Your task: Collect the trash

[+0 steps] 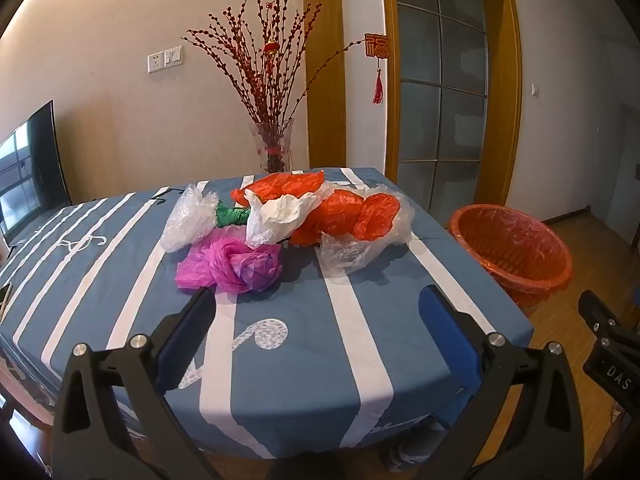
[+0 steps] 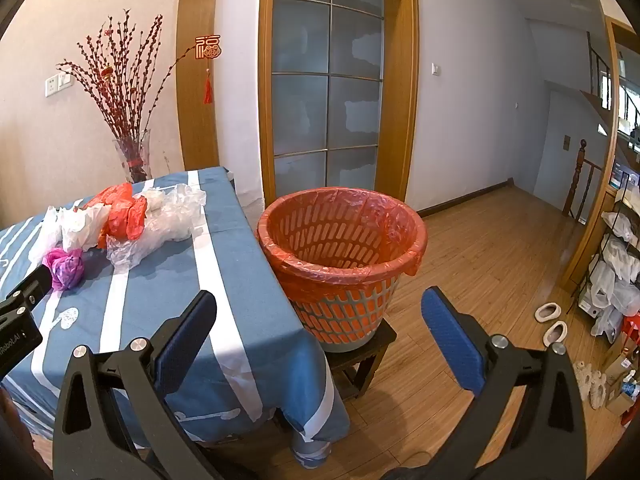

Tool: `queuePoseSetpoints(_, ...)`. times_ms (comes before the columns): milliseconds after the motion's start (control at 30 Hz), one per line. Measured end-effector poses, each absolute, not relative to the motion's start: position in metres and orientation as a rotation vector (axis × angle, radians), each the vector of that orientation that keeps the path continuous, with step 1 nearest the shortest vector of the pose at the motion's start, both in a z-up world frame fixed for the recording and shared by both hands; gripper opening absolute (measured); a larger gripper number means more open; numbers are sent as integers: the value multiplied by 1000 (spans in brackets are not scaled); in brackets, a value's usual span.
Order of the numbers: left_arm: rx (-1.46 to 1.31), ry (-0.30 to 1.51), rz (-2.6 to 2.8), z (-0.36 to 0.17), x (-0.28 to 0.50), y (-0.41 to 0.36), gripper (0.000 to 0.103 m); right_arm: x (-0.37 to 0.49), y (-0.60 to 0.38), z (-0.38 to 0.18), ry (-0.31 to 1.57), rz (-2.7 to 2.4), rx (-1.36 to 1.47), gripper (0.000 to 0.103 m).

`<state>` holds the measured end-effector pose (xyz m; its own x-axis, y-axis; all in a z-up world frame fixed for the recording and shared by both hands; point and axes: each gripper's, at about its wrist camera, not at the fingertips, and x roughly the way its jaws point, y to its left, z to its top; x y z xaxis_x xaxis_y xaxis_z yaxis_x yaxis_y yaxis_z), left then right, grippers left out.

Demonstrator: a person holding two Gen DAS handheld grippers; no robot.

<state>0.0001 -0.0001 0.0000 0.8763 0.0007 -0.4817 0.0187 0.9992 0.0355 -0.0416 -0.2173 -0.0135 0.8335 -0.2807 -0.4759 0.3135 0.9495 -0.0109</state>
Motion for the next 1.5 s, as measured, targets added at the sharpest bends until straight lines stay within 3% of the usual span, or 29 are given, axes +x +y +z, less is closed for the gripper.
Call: queuePoseSetpoints(1500,37,513,-7,-6,1,-5,99,-42,-219,-16,494,-315,67,101)
